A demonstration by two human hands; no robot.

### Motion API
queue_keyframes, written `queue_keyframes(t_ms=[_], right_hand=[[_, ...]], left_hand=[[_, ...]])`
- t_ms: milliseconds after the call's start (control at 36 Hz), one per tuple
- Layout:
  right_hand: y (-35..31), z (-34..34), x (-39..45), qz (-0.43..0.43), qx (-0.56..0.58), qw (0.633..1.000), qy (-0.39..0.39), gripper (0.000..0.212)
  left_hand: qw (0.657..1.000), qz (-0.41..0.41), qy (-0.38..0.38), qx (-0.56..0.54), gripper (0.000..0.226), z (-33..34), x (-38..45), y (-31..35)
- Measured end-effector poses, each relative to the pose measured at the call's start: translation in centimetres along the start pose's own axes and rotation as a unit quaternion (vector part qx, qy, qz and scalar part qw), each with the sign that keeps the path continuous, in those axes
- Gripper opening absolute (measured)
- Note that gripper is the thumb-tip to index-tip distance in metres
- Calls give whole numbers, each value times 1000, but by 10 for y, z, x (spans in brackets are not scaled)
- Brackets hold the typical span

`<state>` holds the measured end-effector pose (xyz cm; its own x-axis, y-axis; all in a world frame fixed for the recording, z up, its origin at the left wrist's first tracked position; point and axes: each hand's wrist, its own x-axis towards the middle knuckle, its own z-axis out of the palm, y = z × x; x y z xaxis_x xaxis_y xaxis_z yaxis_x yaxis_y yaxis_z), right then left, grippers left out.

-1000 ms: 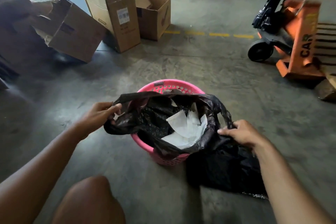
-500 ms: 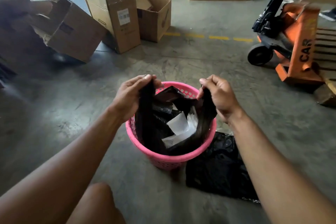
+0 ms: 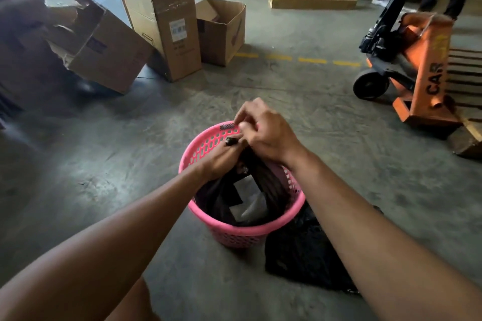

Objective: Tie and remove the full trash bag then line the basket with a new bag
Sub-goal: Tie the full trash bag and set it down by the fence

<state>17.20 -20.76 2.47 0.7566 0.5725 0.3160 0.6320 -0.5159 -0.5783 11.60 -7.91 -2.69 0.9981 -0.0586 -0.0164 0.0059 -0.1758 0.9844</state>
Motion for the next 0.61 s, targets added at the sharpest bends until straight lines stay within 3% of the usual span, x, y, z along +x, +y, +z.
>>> queue_keyframes(t_ms=[56,167,278,361,472,611], right_hand=[[17,-8,-2,41,34,998,32,29],[36,-6,-19,22,-10,999,-29,42],[39,11,-29,-10,-33,999,23,29],[41,11,-29,49,25,995,77,15],[37,11,-29,100,51,990,83,2],[33,15,-47,141,58,985,82,8]], left_hand=[[998,-59,12,-34,43,0,0,0],[990,-112,23,-79,60,-1,-1,4],[982,-156,-2,-111,60,-6,4,-2],[977,-175,-13,-122,55,-12,8,-5],[959,-221,-72,-162,51,-25,12,-6],[946,-244,-83,-198,55,-33,14,-7]])
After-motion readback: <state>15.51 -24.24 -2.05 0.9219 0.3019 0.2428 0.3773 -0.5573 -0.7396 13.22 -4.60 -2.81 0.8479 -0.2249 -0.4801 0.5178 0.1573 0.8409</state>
